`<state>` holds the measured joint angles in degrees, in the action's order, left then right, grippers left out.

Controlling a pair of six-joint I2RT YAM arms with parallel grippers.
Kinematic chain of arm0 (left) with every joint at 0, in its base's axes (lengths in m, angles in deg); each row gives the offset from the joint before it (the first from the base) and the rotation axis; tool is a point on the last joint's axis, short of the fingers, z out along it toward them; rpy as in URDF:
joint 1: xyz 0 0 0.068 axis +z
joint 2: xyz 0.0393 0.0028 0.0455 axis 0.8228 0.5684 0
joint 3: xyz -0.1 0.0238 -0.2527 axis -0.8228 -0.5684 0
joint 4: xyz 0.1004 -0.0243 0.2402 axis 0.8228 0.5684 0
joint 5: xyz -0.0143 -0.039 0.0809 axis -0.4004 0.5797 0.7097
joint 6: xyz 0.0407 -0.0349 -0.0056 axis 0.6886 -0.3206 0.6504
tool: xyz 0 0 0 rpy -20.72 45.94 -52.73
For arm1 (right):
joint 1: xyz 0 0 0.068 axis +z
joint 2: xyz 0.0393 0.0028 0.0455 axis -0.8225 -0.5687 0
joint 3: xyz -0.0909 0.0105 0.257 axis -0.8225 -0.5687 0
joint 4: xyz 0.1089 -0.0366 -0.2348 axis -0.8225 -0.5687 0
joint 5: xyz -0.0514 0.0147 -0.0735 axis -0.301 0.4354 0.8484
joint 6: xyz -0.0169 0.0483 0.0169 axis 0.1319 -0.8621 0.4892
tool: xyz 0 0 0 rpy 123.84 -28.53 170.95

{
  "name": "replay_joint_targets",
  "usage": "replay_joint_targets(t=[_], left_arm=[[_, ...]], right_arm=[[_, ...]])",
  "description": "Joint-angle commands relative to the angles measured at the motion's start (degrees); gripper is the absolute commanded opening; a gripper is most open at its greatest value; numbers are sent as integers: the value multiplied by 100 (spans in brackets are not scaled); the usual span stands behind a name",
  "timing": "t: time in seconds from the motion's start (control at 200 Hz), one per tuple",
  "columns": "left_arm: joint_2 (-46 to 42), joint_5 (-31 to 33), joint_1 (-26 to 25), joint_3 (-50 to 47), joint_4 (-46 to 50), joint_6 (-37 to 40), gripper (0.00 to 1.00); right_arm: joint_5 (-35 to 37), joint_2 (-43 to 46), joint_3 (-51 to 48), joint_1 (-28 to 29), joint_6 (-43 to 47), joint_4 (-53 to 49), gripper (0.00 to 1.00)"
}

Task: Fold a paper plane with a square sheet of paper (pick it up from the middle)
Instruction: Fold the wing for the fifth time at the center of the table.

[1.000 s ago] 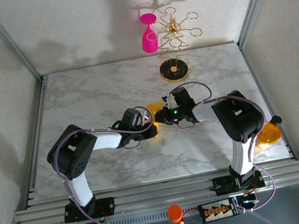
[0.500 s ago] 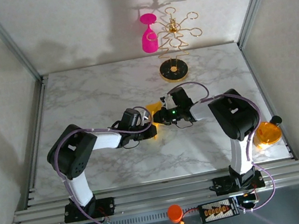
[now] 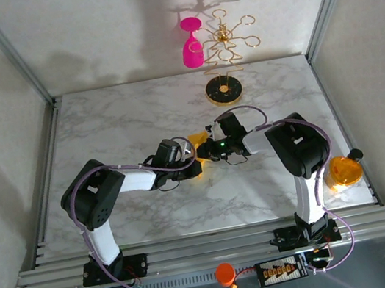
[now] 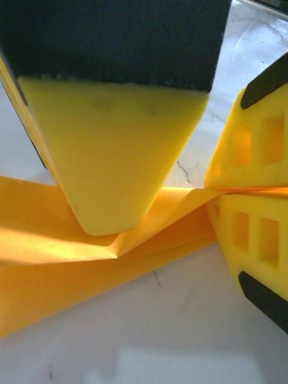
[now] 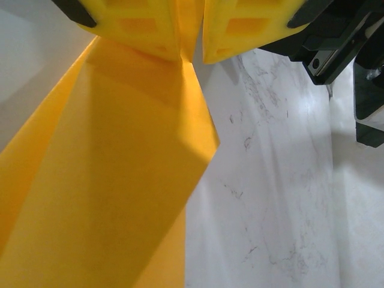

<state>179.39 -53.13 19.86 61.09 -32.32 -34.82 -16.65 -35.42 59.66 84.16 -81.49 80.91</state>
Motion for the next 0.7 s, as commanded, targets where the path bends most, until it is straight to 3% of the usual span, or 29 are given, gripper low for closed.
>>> replay_joint_targets(t=[0.0,0.411,0.696], left_arm=[[311,187,62,-137,433,40,11],[230,179,61,-138,431,10,12],[-361,239,61,-160,537,-231,17]], right_arm=[[24,-141,146,64,119,-199,19],[120,-276,301,98,253,-528,21],[460,-329,444,125,346,-927,20]])
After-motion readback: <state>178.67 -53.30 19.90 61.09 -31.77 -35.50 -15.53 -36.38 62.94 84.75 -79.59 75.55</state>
